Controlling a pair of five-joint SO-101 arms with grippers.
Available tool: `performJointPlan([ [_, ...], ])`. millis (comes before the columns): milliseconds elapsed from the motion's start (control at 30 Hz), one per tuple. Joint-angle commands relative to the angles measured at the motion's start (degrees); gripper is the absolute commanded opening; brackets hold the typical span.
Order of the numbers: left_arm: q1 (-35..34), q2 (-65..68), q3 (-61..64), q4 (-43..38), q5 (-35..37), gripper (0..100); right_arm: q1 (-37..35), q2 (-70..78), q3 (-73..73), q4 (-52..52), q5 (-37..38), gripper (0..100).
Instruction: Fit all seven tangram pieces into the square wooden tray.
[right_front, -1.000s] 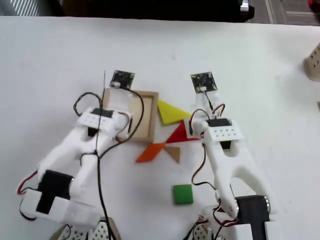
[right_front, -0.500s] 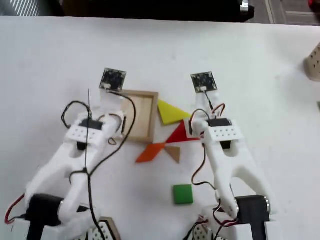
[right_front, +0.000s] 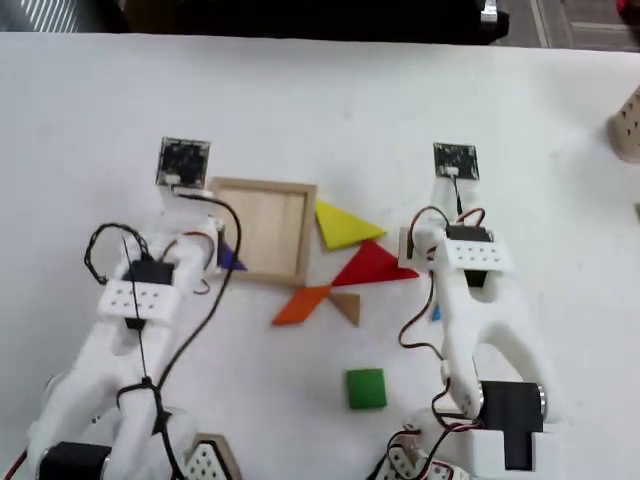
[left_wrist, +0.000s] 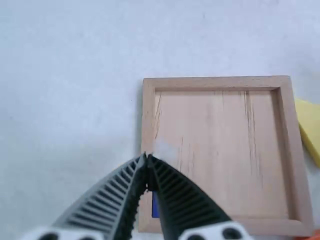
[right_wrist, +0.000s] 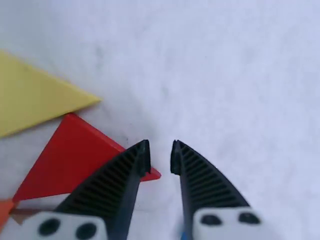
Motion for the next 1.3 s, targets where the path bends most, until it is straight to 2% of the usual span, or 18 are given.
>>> performJointPlan([
  [0, -0.84, -2.33, -1.93, -0.88, -0.18, 3, -2.95, -0.31, -2.64, 0.75, -0.09, 9.8],
  [100, -1.01, -2.33, -2.29, -1.14, -0.18, 3, -5.58, -0.57, -3.25, 4.88, 2.2, 9.6],
  [267, -2.95, -2.33, -3.43, -1.41, -0.18, 3, -12.09, -4.62, -6.59, 16.48, -3.96, 9.5],
  [367, -5.14, -2.24, -3.96, -1.67, -0.18, 3, -16.04, -8.04, -6.42, 19.65, -0.26, 9.5],
  [633, -10.77, -2.24, -3.96, -8.26, -0.09, 2, -26.15, -11.82, 3.96, 9.19, 11.08, 9.5],
  [767, -13.23, -0.57, -6.24, -7.82, 6.51, 2, -26.51, -11.56, 4.31, 4.44, 9.58, 9.4],
  [900, -17.36, 9.1, -12.66, -7.82, 13.36, 2, -26.95, -9.54, 4.22, -0.31, 6.77, 9.4],
  [1033, -19.82, 20.18, -19.87, -7.74, 14.51, 2, -27.74, -1.98, 3.69, -7.34, 7.82, 2.8],
  [1100, -20.18, 23.08, -21.98, -7.74, 14.51, 2, -28.26, 1.71, 2.02, -7.6, 9.67, 1.7],
  [1267, -20.0, 22.46, -22.07, -6.51, 14.42, 2, -28.97, 6.73, -4.04, 1.45, 10.46, 1.7],
])
